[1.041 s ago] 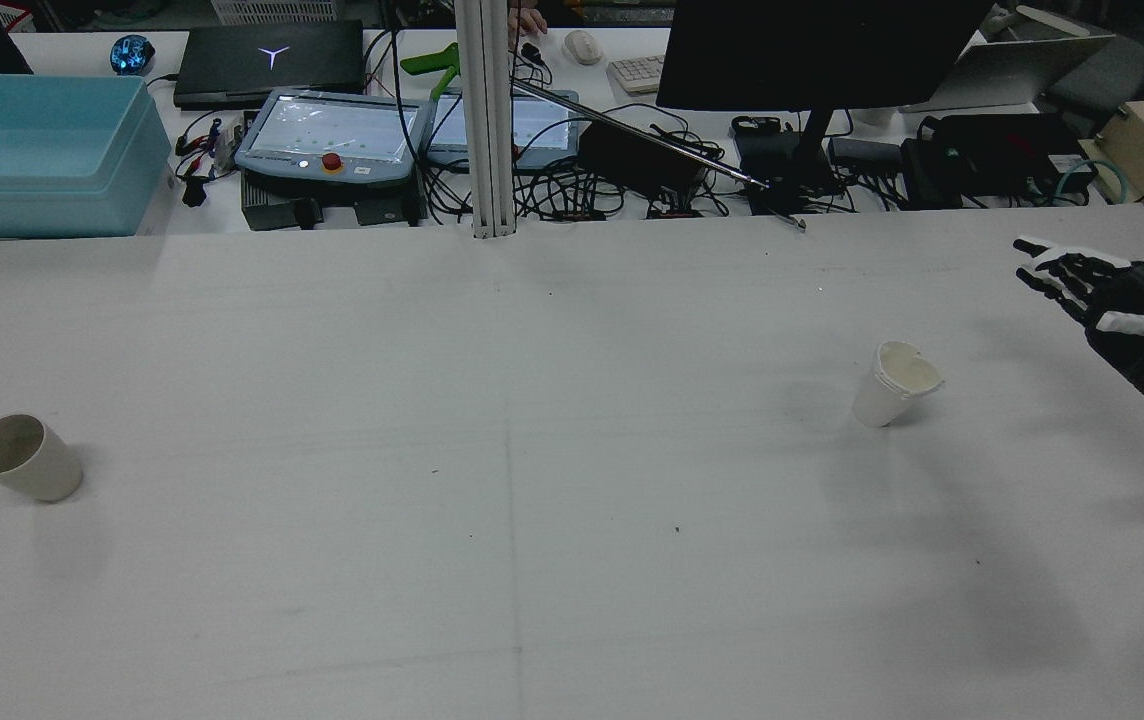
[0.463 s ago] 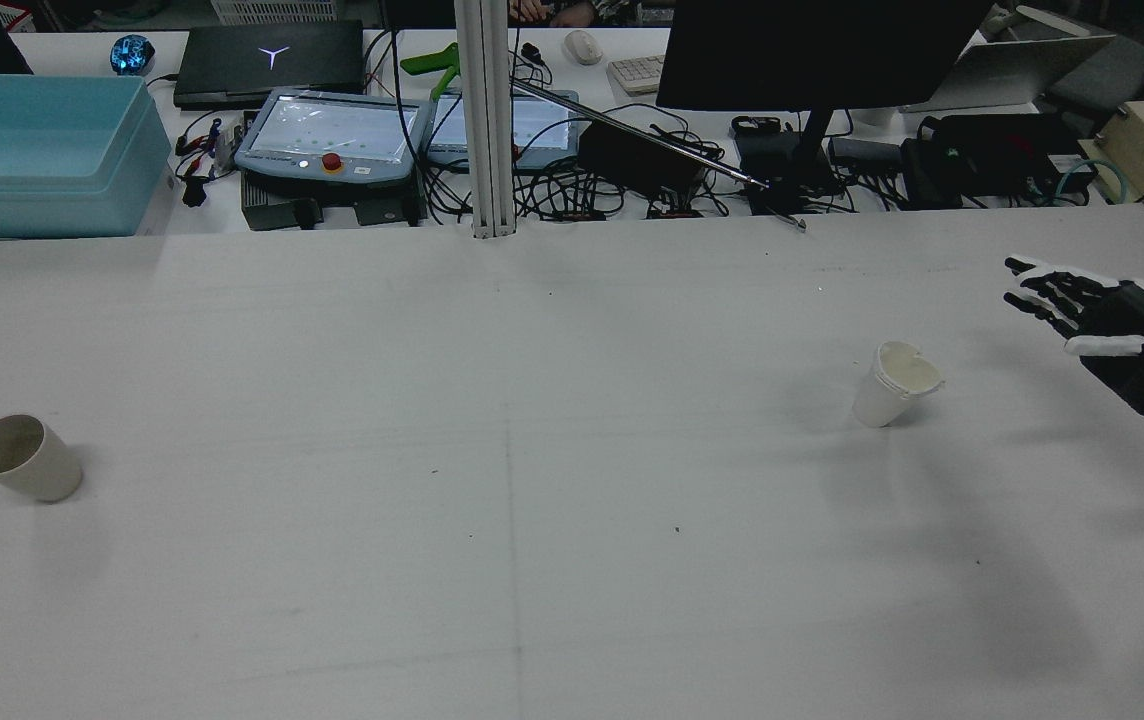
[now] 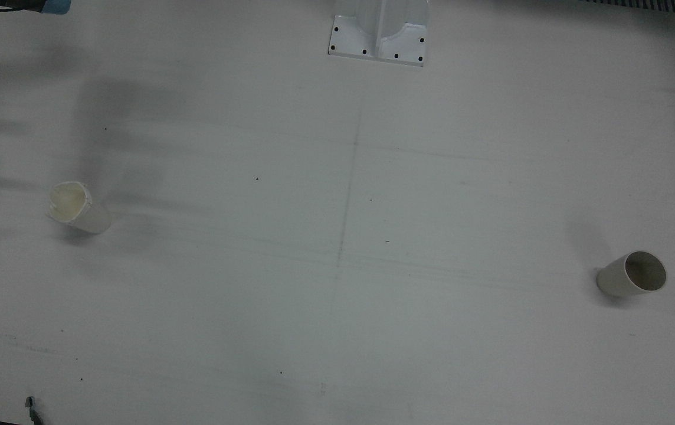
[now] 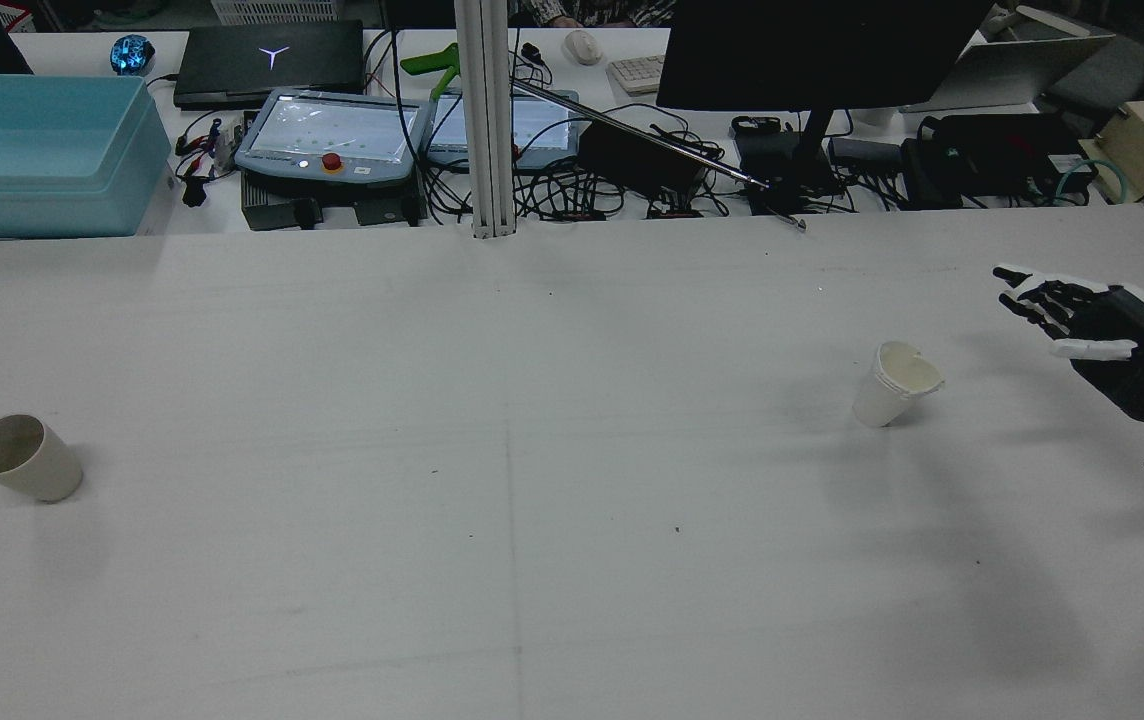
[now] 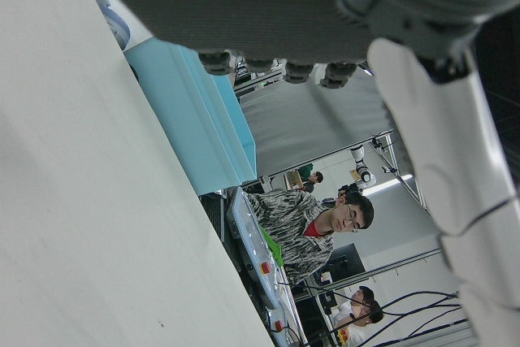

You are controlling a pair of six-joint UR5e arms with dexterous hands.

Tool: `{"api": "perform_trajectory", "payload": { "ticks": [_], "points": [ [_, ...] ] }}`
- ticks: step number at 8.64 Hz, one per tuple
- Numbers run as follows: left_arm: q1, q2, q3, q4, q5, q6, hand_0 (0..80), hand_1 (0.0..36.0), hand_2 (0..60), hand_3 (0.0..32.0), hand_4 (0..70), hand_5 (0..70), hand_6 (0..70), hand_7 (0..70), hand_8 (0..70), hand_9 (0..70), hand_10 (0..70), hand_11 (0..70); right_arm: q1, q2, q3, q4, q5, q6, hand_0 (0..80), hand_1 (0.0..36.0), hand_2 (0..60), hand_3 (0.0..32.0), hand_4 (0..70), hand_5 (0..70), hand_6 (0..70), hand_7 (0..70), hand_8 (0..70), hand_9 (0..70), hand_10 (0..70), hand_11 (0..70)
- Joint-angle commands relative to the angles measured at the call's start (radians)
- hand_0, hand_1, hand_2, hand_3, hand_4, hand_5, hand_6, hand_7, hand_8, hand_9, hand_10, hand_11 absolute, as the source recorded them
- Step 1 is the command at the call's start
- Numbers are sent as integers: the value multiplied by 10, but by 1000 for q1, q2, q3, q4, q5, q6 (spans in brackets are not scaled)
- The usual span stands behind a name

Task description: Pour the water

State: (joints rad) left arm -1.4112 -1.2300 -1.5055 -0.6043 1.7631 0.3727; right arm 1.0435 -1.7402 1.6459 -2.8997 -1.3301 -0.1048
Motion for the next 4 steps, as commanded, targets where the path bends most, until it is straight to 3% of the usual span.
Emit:
{"api": "perform_trajectory", "payload": {
  "ticks": [1,2,3,4],
  "points": [
    [173,-31,27,-43,-195,47,472,40,0,28,64,9,0,32,0,0,18,39,-22,-2,-3,-1,-1,-12,571,188,49,0,264,315,130,173,54,46,51,91],
    [313,-89,50,-60,-279,46,471,42,0,18,62,2,0,29,0,0,17,37,-28,-2,0,-1,0,-12,566,185,36,0,252,301,117,166,52,43,50,89],
    [337,-89,-52,30,-293,22,477,49,0,2,84,14,0,30,0,0,16,35,-23,-4,3,-1,-1,-6,564,182,22,0,246,293,107,161,51,42,50,89],
    [336,-79,-102,75,-295,12,499,65,0,8,99,29,0,32,0,0,10,29,-25,-18,3,0,-1,-4,569,183,19,0,244,295,106,161,51,42,50,90]
  ]
}}
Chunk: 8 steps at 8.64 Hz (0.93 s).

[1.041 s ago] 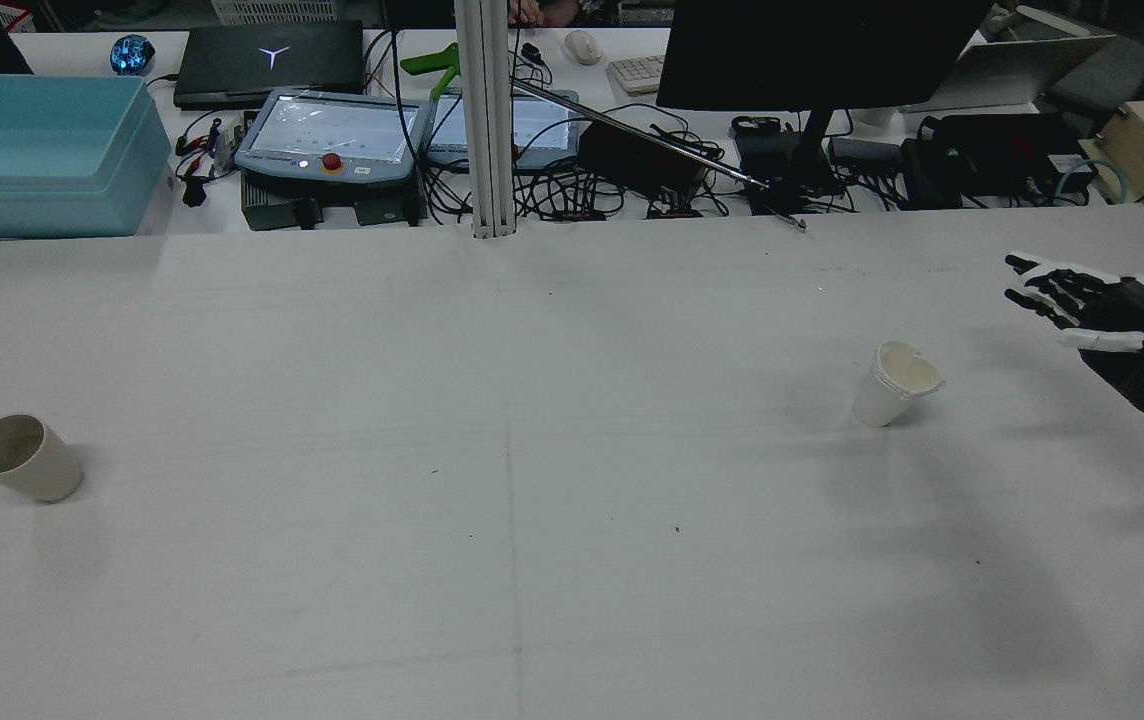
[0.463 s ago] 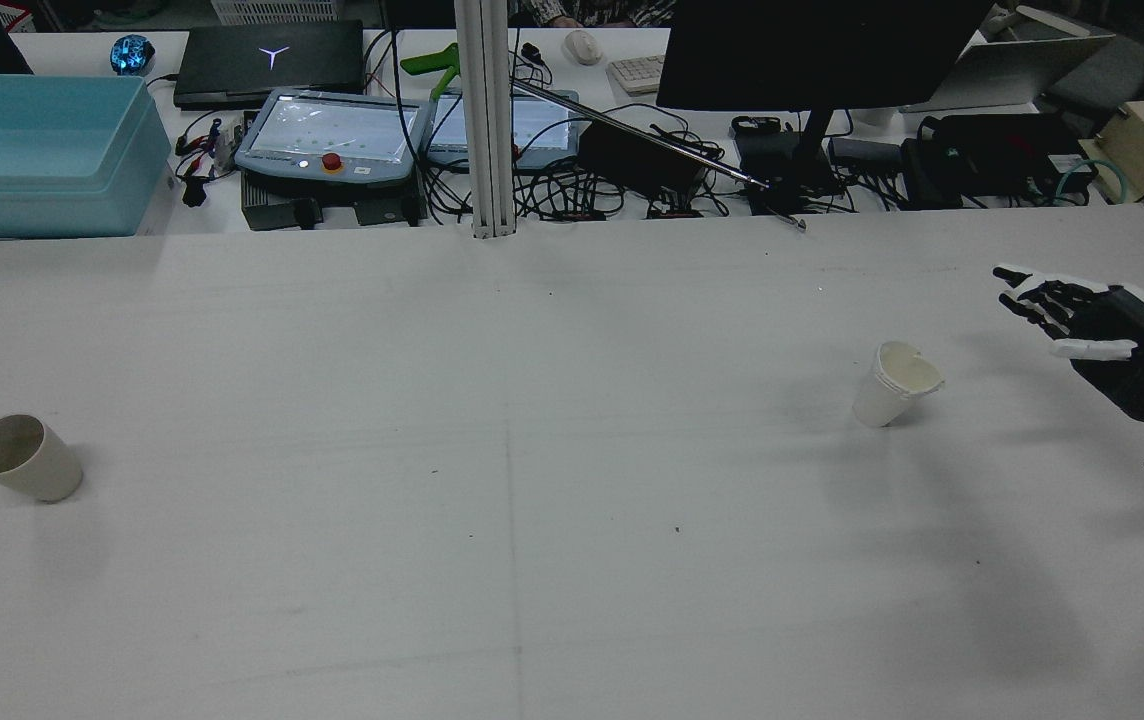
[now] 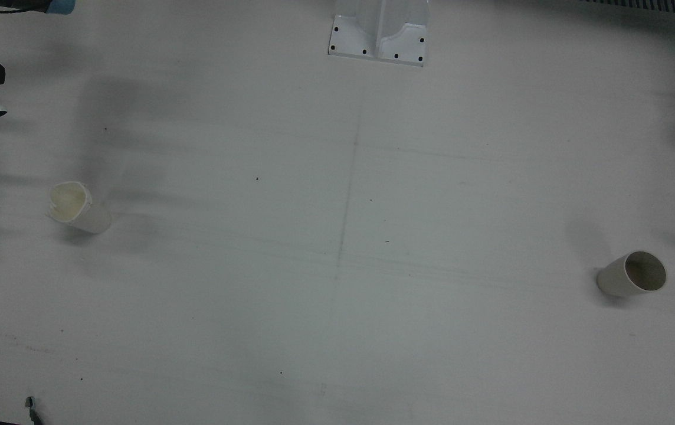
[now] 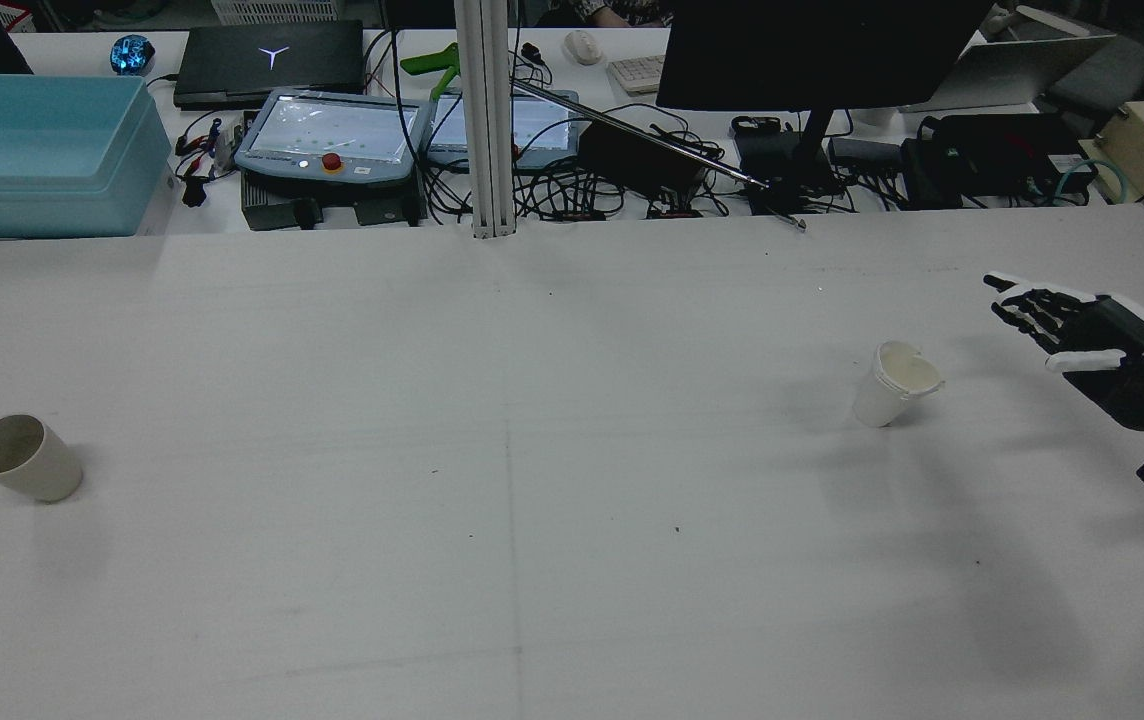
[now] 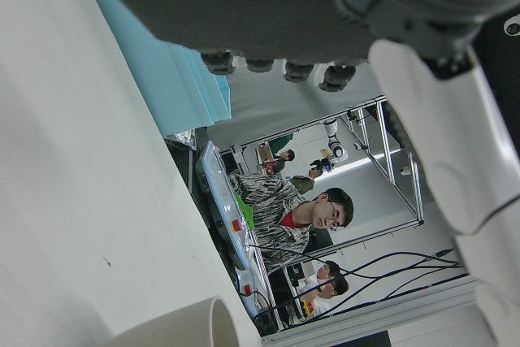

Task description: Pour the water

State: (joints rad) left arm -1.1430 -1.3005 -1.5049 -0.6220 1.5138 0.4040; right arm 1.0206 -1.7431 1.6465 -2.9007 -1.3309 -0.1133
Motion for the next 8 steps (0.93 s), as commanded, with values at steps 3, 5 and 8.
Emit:
{"api": "perform_trajectory", "payload": {
  "ticks": [3,5,8],
  "points": [
    [80,-16,7,10,-75,22,521,111,0,22,38,17,0,20,0,0,3,23,-2,-44,106,-49,-5,3,572,188,8,0,219,279,83,144,46,38,42,79],
    [86,-20,15,1,-106,18,577,181,0,10,23,31,0,22,0,0,8,37,-5,-44,121,-64,-4,-3,593,214,76,0,267,333,121,171,50,38,25,55],
    [173,-52,46,-30,-127,16,546,154,0,18,11,17,0,19,0,0,6,33,-7,-44,114,-66,-5,-17,587,209,64,0,253,313,109,161,47,35,28,60]
  ]
}}
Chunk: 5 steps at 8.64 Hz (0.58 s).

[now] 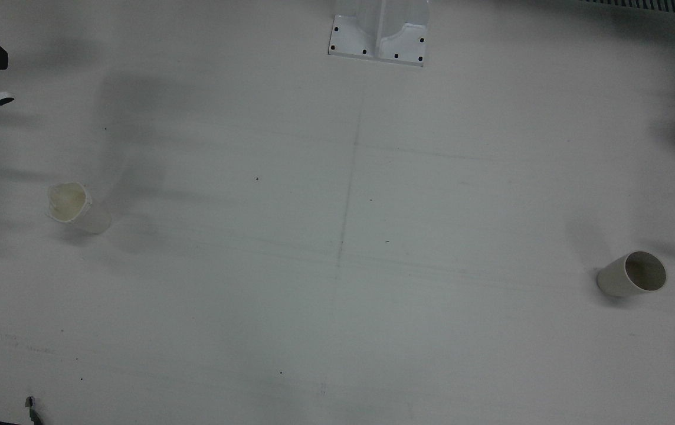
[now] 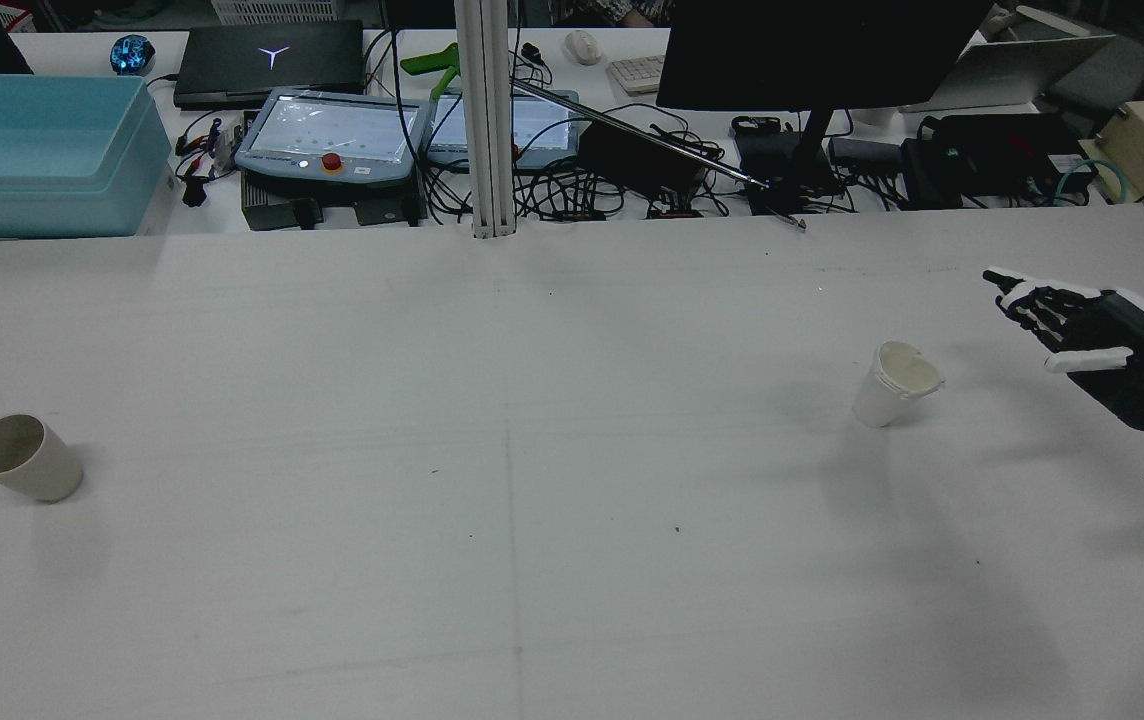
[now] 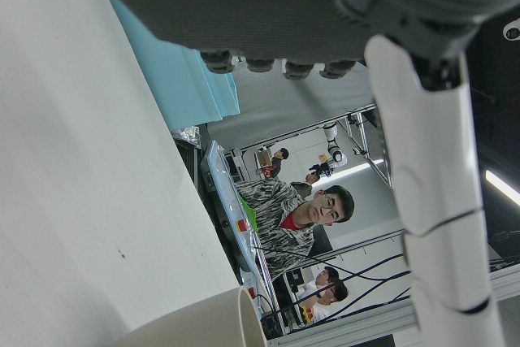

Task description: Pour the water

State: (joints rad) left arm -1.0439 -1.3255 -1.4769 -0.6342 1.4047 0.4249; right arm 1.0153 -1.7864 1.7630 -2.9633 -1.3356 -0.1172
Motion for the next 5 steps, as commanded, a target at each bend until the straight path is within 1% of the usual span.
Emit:
{"api": "perform_trajectory", "payload": {
  "ticks": [1,2,3,4,5],
  "points": [
    [99,-38,18,-15,-18,-3,540,144,0,24,24,23,0,21,0,0,6,31,-1,-1,-4,-3,0,-18,583,207,60,0,249,308,107,159,47,33,29,61],
    [99,-38,13,-6,-18,-2,544,142,0,2,77,31,0,30,0,0,13,40,-1,-2,-4,-3,0,-16,582,203,52,0,248,304,104,157,48,34,31,63],
    [100,-37,10,5,-18,-5,555,149,0,0,102,32,0,28,0,0,11,38,-1,-2,-4,-3,1,-16,579,200,43,0,242,298,98,154,46,33,31,63],
    [100,-38,13,25,-16,9,568,166,0,0,65,27,0,22,0,0,6,32,-3,-2,-4,-3,1,-19,580,200,40,0,237,296,95,151,46,33,30,62],
    [100,-38,10,27,-13,46,605,206,0,0,46,38,0,24,0,0,3,32,-3,-2,-4,-3,1,-21,580,201,41,0,236,296,95,151,46,33,31,63]
  ]
}}
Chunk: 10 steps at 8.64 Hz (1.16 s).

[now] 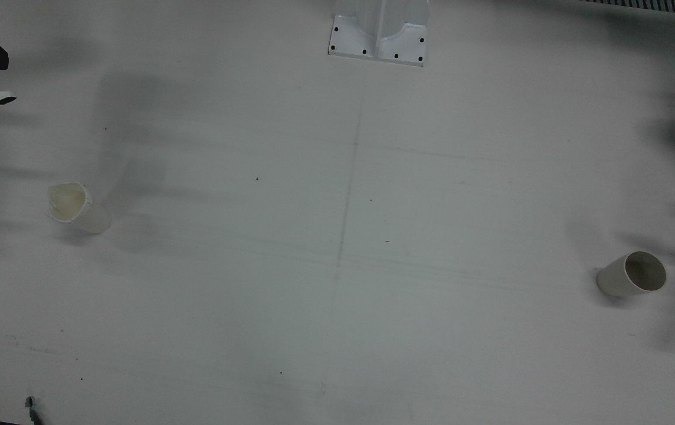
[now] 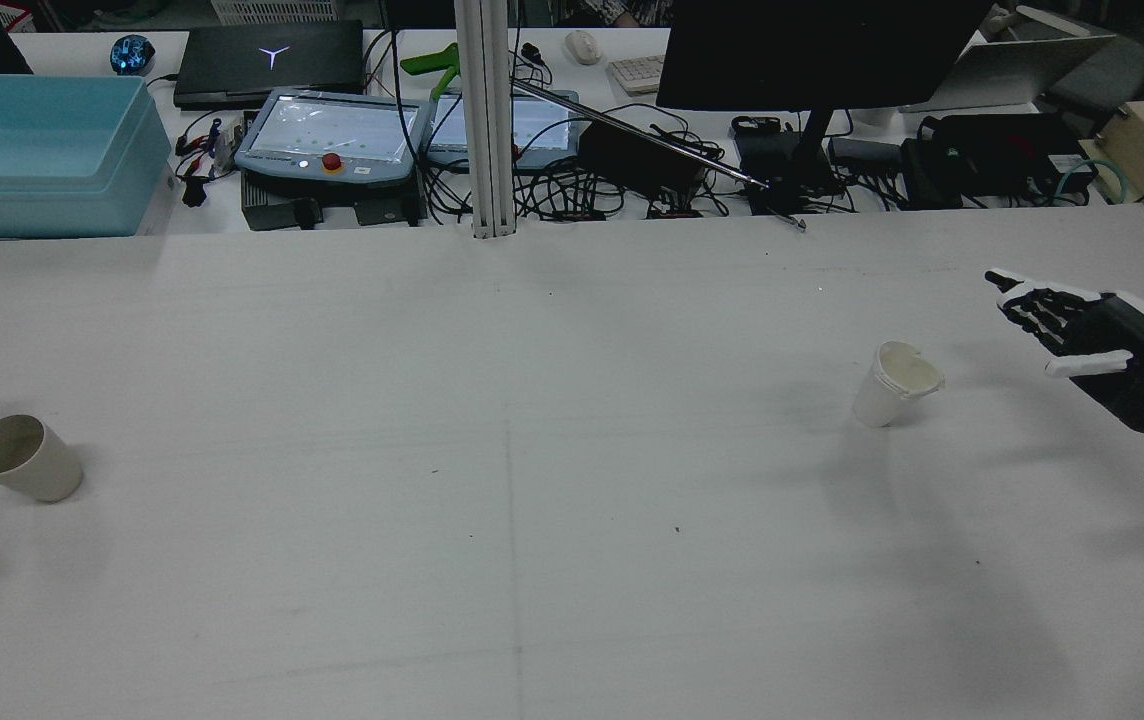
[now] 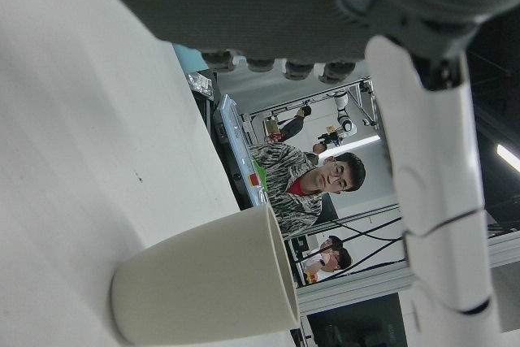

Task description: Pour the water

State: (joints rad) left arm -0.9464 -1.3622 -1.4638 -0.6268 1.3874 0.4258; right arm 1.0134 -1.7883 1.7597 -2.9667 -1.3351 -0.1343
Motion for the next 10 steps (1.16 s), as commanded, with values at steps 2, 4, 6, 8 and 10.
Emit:
{"api": "perform_trajectory", "payload": {
  "ticks": [2,4,6,8,10],
  "points": [
    [21,-2,-4,44,4,51,773,289,0,0,9,44,0,28,0,0,5,44,-2,0,0,0,1,-4,582,198,30,0,242,299,96,150,46,32,30,62],
    [64,-5,-4,41,1,89,726,275,0,0,16,43,0,29,0,0,2,37,-2,0,-2,0,1,-10,582,196,24,0,250,299,103,155,46,33,28,59],
    [67,-47,-4,83,2,70,673,262,0,0,22,45,0,30,0,0,2,36,-2,0,-2,0,4,-10,578,192,19,0,254,305,106,155,47,33,28,59],
    [67,-87,-6,122,2,70,653,248,0,0,35,57,0,34,0,0,0,29,-1,0,-2,0,4,-10,577,190,17,0,257,306,108,154,47,33,28,57],
    [67,-92,-6,131,1,70,644,242,0,0,37,57,0,35,0,0,0,27,-2,0,-2,0,4,-8,575,188,12,0,252,301,102,153,44,32,25,53]
  ]
}}
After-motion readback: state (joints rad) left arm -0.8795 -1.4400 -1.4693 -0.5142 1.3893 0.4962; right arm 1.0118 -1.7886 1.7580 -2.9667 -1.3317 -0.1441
